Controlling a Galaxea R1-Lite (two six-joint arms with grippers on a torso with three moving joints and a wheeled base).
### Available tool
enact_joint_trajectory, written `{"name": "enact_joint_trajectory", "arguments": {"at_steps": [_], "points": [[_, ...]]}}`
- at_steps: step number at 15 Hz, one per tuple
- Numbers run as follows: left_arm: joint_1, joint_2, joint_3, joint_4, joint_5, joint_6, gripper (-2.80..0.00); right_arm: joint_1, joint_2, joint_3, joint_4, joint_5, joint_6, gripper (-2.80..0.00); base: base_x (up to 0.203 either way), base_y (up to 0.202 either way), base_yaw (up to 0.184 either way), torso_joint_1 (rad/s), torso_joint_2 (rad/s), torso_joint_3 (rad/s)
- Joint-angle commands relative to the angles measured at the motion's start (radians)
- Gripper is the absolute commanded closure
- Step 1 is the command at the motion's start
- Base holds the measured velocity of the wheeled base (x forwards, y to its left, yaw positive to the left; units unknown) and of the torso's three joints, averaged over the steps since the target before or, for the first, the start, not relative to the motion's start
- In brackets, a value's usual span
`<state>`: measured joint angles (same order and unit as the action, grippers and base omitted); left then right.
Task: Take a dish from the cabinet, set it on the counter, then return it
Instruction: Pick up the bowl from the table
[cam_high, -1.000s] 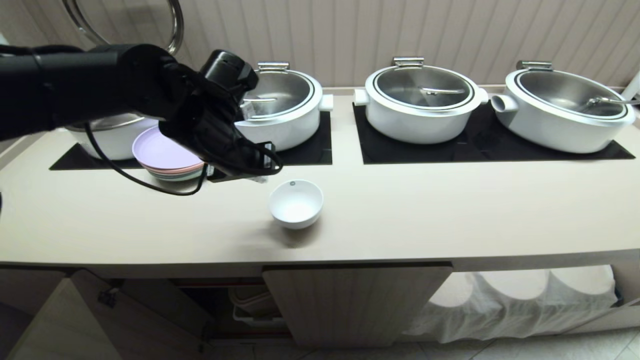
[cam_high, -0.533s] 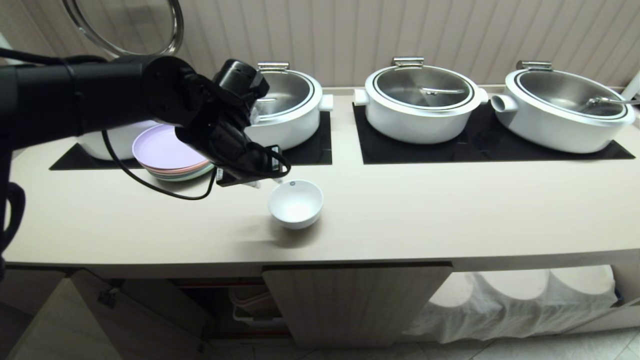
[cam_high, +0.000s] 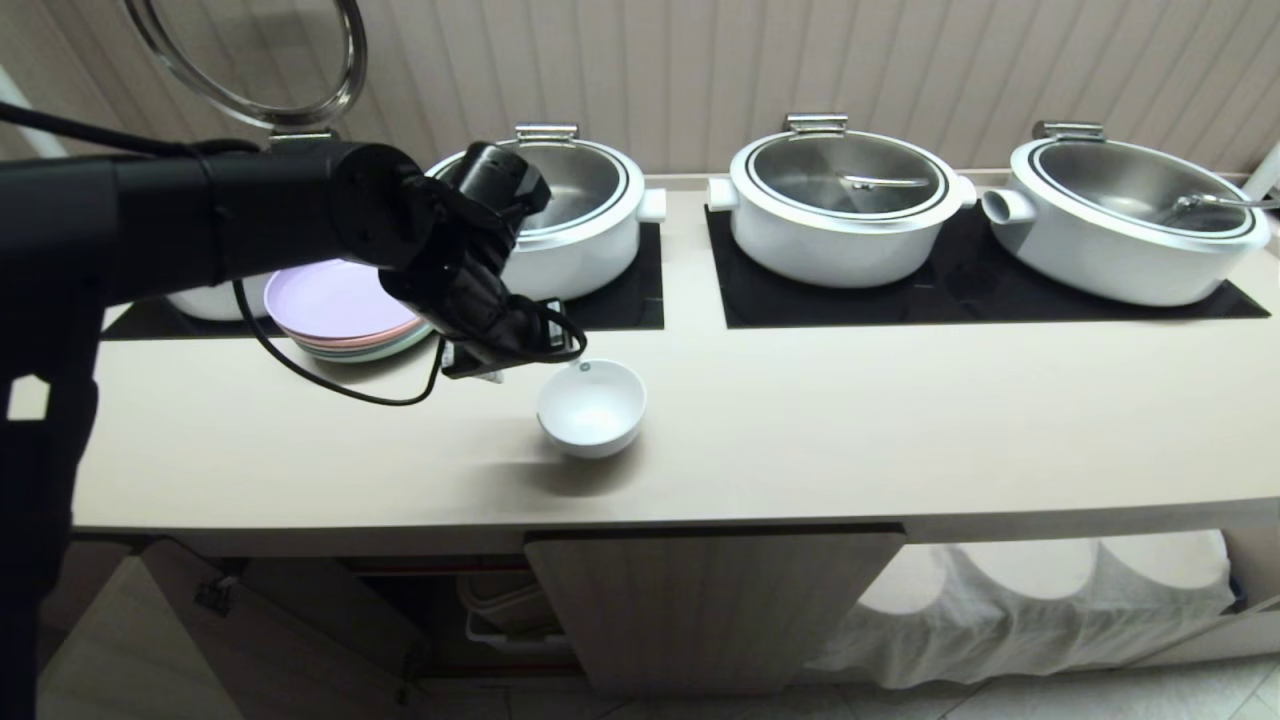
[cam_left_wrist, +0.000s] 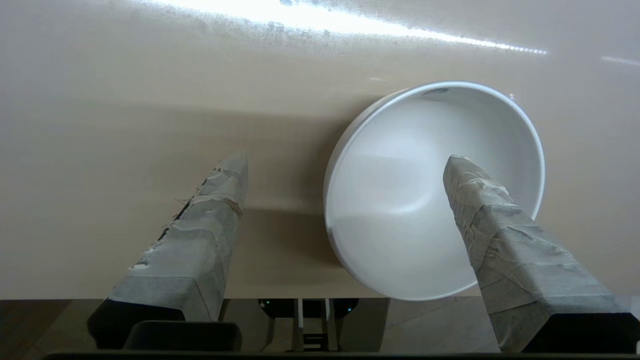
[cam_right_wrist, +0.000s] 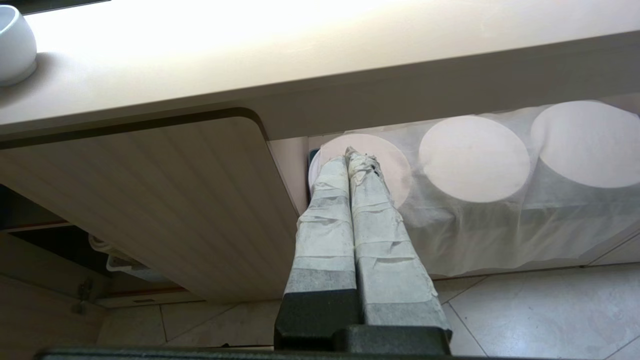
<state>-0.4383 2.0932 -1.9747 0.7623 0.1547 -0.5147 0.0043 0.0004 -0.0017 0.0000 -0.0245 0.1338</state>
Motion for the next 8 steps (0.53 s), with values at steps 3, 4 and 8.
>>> {"name": "enact_joint_trajectory", "arguments": {"at_steps": [3,4,8], "points": [[0.004,0.031,0.000,0.005,0.008,-0.001,-2.80,0.000,0.000,0.000,0.000,0.000,0.001,0.00,0.000,0.000,0.000,0.000,0.00,0.000],[0.004,0.035,0.000,0.005,0.009,0.000,-2.80,0.000,0.000,0.000,0.000,0.000,0.001,0.00,0.000,0.000,0.000,0.000,0.00,0.000],[-0.004,0.053,-0.001,0.005,0.009,0.005,-2.80,0.000,0.000,0.000,0.000,0.000,0.001,0.00,0.000,0.000,0.000,0.000,0.00,0.000]]}}
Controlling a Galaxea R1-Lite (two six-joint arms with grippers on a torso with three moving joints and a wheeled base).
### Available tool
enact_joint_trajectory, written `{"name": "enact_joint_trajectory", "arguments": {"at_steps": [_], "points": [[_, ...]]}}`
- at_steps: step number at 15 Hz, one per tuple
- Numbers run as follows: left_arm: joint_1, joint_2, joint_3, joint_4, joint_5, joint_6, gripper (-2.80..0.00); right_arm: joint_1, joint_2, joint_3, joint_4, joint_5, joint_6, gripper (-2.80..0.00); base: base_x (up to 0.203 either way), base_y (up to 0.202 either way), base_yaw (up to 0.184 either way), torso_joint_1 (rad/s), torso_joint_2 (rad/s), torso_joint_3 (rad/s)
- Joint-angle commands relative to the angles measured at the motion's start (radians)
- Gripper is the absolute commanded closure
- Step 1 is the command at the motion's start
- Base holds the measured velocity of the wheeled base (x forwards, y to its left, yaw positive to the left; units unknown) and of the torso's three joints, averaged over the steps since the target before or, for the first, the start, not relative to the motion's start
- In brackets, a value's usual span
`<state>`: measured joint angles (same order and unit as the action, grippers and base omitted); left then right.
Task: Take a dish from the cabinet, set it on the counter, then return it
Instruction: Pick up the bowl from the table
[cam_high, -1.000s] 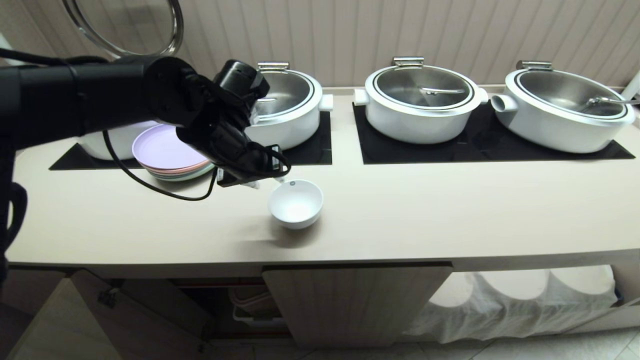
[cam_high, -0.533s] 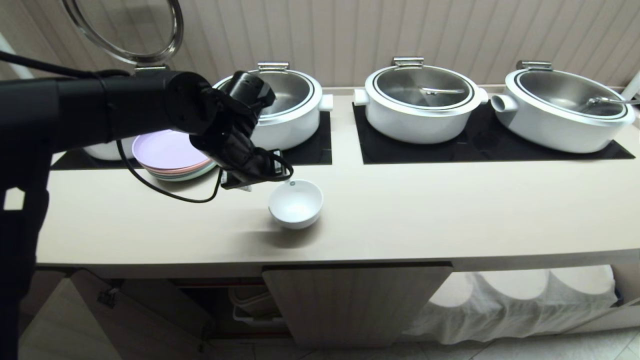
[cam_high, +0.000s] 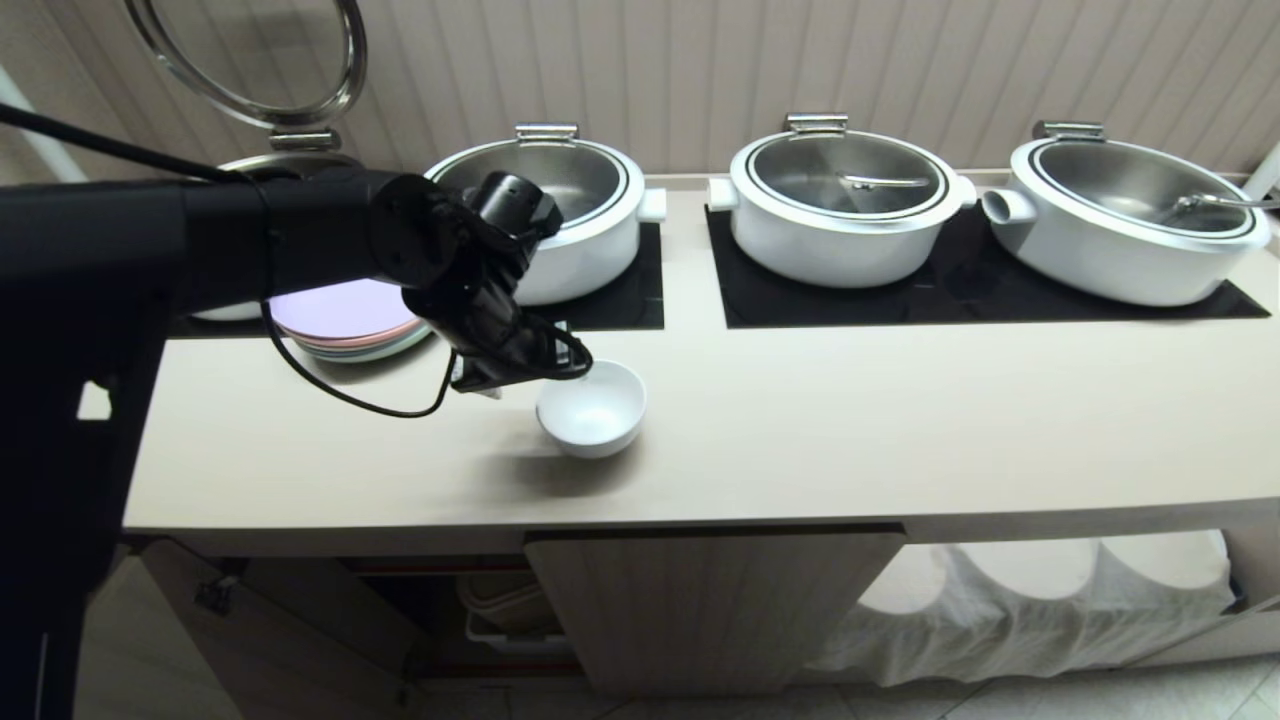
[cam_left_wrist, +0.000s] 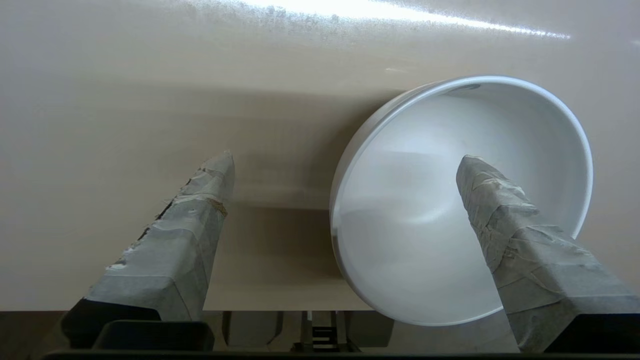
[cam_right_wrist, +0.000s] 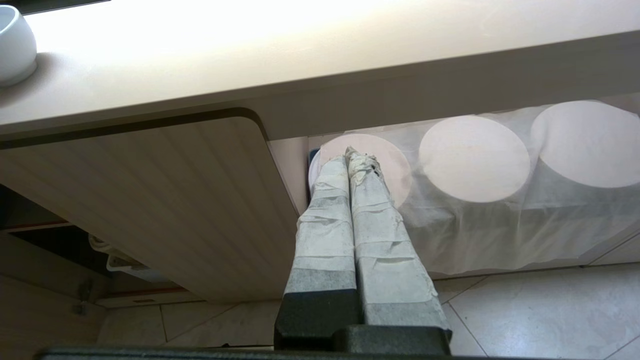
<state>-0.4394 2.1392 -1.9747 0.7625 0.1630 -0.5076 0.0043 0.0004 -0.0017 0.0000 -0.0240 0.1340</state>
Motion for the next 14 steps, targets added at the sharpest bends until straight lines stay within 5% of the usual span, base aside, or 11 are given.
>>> {"name": "enact_joint_trajectory", "arguments": {"at_steps": [1,14], "points": [[-0.005,0.012,-0.001,0.005,0.001,-0.002,-2.80,0.000,0.000,0.000,0.000,-0.001,-0.001,0.00,0.000,0.000,0.000,0.000,0.00,0.000],[-0.012,0.056,0.000,0.012,0.000,-0.009,-2.80,0.000,0.000,0.000,0.000,-0.001,0.001,0.00,0.000,0.000,0.000,0.000,0.00,0.000]]}}
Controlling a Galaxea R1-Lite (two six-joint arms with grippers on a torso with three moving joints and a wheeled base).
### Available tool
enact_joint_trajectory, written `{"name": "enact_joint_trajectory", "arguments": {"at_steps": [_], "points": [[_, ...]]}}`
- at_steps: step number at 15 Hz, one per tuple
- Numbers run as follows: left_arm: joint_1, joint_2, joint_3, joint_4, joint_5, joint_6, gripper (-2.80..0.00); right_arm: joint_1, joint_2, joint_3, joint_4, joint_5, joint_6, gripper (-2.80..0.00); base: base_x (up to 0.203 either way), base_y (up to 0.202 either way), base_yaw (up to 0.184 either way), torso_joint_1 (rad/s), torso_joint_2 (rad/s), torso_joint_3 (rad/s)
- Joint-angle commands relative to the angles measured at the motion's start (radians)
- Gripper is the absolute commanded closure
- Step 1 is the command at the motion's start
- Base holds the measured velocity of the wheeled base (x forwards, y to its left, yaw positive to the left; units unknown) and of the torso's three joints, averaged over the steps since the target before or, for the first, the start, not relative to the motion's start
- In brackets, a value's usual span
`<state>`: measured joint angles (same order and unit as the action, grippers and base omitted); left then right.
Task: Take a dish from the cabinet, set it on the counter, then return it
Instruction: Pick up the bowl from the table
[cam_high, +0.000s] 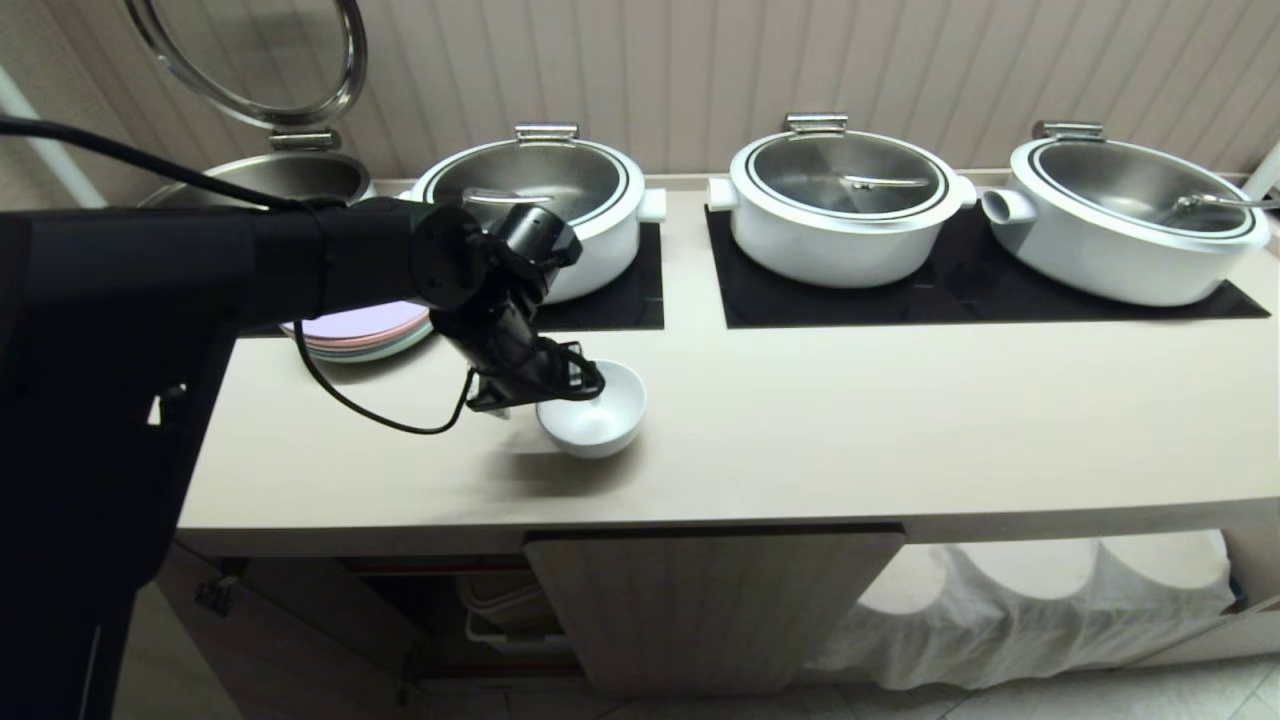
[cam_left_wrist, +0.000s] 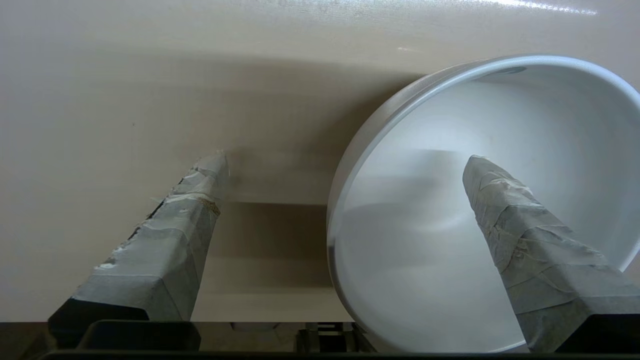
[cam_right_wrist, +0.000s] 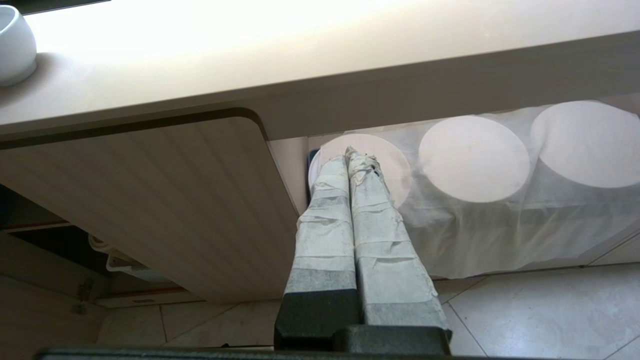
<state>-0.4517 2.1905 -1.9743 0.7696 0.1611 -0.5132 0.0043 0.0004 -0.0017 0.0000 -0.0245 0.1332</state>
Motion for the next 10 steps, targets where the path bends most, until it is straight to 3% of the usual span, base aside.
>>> {"name": "enact_joint_trajectory", "arguments": {"at_steps": [1,10], "points": [[0.001,0.005,0.000,0.008,0.002,-0.004,-2.80,0.000,0.000,0.000,0.000,0.000,0.002,0.00,0.000,0.000,0.000,0.000,0.00,0.000],[-0.001,0.037,0.000,0.007,0.000,-0.008,-2.80,0.000,0.000,0.000,0.000,0.000,0.001,0.00,0.000,0.000,0.000,0.000,0.00,0.000]]}}
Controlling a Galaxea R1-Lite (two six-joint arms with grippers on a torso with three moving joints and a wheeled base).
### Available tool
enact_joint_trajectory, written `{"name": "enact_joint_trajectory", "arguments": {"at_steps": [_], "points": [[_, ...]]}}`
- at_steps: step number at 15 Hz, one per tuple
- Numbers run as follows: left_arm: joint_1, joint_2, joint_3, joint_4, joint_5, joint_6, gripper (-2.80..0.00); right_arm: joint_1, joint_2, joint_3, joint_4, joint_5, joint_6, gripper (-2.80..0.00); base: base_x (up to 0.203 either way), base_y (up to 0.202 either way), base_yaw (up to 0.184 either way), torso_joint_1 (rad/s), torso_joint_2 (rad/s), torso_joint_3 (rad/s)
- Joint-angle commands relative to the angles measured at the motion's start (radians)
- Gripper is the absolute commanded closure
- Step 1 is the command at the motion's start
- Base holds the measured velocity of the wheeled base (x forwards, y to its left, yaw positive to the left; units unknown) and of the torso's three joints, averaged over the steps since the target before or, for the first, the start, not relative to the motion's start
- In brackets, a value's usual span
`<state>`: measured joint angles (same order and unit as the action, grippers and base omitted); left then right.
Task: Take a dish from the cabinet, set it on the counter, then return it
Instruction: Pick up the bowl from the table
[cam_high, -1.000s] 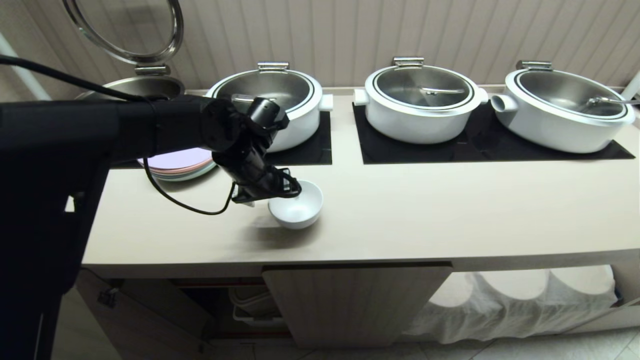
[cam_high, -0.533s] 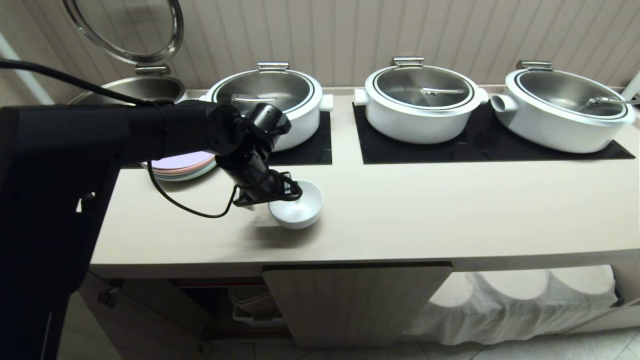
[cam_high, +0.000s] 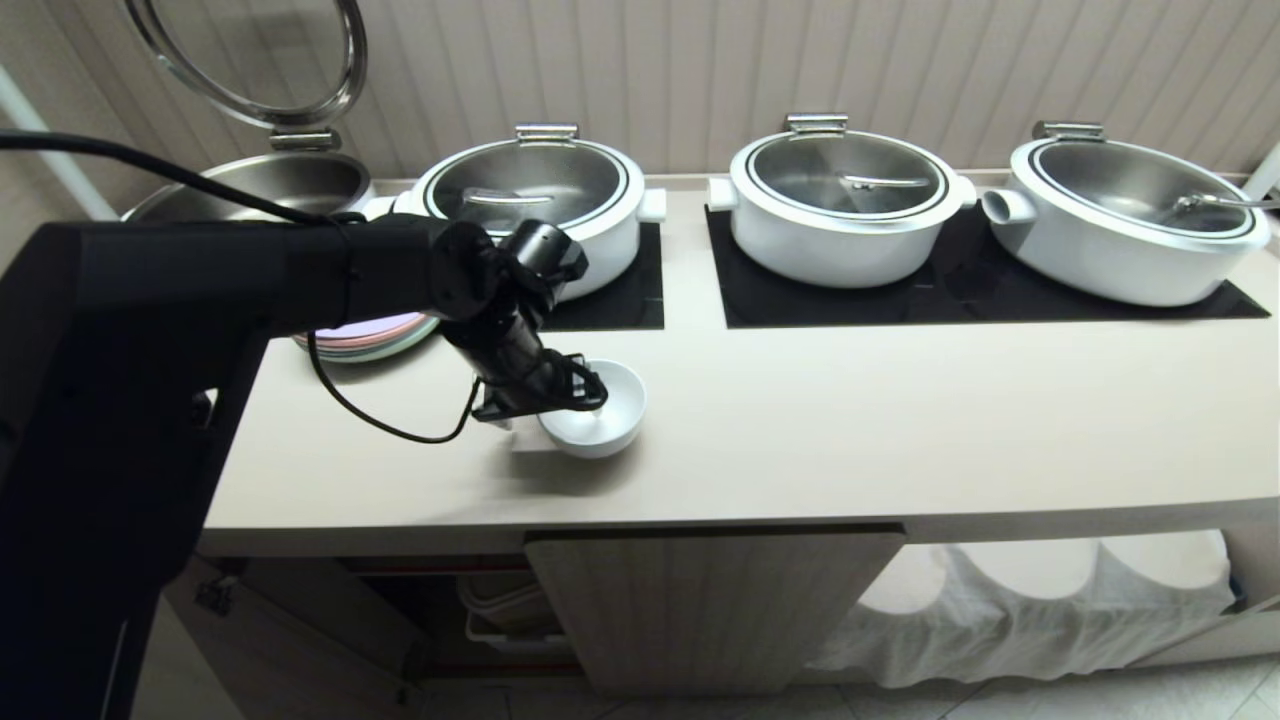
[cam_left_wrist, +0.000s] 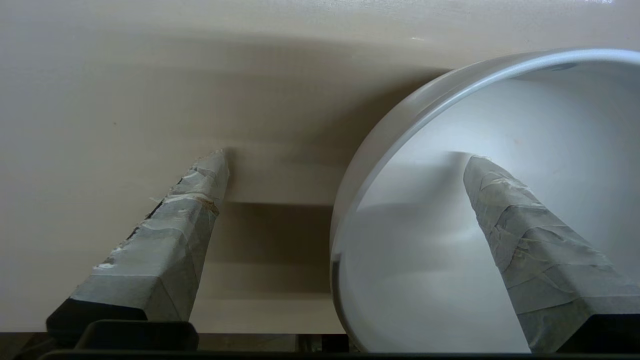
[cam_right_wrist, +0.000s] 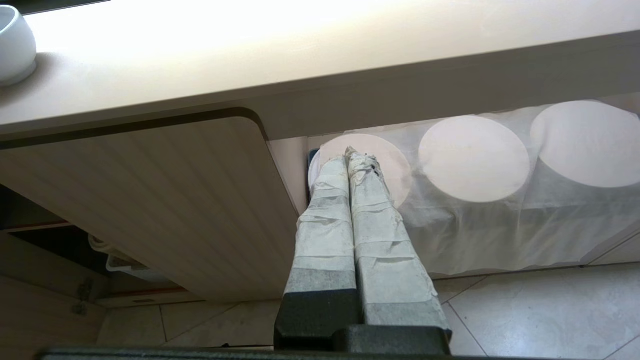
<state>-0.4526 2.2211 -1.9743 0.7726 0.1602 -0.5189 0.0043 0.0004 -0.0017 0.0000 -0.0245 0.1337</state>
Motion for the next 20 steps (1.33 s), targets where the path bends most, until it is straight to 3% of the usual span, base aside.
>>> {"name": "enact_joint_trajectory", "arguments": {"at_steps": [1,15,16,20], "points": [[0.000,0.009,0.000,0.004,0.001,-0.003,-2.80,0.000,0.000,0.000,0.000,0.000,0.001,0.00,0.000,0.000,0.000,0.000,0.00,0.000],[-0.020,0.006,-0.002,-0.006,-0.001,-0.004,-2.80,0.000,0.000,0.000,0.000,0.000,0.000,0.00,0.000,0.000,0.000,0.000,0.00,0.000],[-0.020,0.003,-0.002,-0.006,0.000,-0.004,0.00,0.000,0.000,0.000,0.000,0.000,0.000,0.00,0.000,0.000,0.000,0.000,0.00,0.000],[-0.018,-0.001,-0.002,-0.004,-0.001,-0.006,0.00,0.000,0.000,0.000,0.000,0.000,0.000,0.00,0.000,0.000,0.000,0.000,0.00,0.000]]}}
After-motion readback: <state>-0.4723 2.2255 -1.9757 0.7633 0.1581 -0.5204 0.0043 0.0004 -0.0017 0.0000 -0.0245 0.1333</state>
